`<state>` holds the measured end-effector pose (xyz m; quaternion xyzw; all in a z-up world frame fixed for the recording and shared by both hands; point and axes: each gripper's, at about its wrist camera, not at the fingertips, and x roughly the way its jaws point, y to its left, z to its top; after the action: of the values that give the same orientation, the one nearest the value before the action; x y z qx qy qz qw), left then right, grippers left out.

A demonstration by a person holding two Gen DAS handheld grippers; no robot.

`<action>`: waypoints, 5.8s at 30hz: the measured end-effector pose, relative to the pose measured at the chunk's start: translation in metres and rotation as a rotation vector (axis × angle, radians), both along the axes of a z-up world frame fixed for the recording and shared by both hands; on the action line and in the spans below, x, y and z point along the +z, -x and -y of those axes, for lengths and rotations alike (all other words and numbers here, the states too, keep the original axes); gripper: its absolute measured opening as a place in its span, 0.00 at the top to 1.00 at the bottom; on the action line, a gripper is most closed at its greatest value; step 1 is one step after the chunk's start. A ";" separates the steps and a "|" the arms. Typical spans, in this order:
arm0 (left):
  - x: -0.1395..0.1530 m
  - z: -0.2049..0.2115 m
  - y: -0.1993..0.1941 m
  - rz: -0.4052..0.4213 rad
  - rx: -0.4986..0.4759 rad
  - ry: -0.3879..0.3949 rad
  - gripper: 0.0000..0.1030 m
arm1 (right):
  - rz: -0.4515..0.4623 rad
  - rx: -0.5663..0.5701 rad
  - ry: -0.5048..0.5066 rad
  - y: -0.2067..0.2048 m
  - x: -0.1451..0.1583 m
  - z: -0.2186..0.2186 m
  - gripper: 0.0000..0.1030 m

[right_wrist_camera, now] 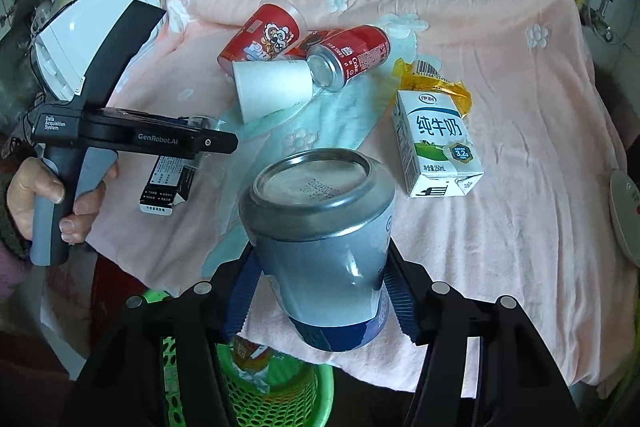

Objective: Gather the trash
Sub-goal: 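Drop the can into the green basket with the right gripper while the left gripper grasps the plastic cup, then lower the clear plastic cup into the green basket and open the left gripper, then grasp the yellow snack packet with the right gripper while the left gripper approaches the black phone box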

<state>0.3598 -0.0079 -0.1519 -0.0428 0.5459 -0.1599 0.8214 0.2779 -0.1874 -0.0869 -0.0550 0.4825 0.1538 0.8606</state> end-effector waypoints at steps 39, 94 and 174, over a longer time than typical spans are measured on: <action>0.059 -0.017 0.089 0.157 -0.013 0.089 0.42 | -0.016 0.066 -0.134 0.108 0.011 -0.015 0.45; 0.017 0.007 0.263 0.029 -0.027 0.138 0.30 | 0.016 -0.007 -0.159 0.215 -0.003 0.019 0.18; -0.025 -0.060 0.018 -0.092 0.127 0.080 0.16 | -0.213 -0.390 -0.146 -0.262 -0.060 0.083 0.25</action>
<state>0.3421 0.0525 -0.1768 -0.1175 0.5724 -0.1268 0.8015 0.5395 -0.2701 -0.1467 0.1181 0.5598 0.0241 0.8198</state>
